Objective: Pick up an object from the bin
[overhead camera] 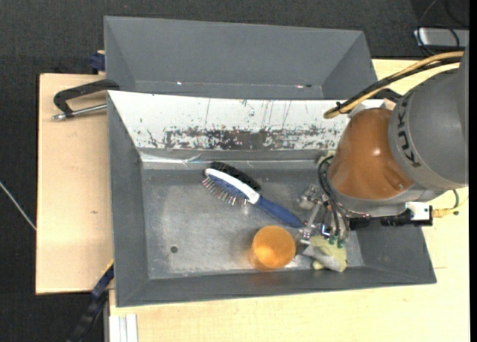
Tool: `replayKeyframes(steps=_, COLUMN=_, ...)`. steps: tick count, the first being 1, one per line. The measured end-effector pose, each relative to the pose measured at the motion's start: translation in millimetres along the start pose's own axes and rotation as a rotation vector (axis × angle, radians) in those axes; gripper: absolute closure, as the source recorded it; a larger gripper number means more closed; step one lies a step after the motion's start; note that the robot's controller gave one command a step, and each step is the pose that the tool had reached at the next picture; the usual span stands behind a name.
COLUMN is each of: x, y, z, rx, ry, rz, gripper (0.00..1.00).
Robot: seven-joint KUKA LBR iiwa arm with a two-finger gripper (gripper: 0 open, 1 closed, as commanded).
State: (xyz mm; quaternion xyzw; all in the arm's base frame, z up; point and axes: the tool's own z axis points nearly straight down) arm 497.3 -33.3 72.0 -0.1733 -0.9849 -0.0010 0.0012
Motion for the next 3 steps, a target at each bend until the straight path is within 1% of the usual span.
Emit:
replayKeyframes(steps=1, x=-15.5, y=16, z=-1, rx=0.002, ry=-0.012, rz=-0.104, gripper=0.00)
replayKeyframes(steps=2, x=-18.1, y=18, z=-3, rx=-0.001, ry=-0.021, rz=-0.105, gripper=1.00)
replayKeyframes(steps=3, x=-15.7, y=25, z=-144, rx=-0.002, ry=-0.014, rz=-0.176, gripper=1.00)
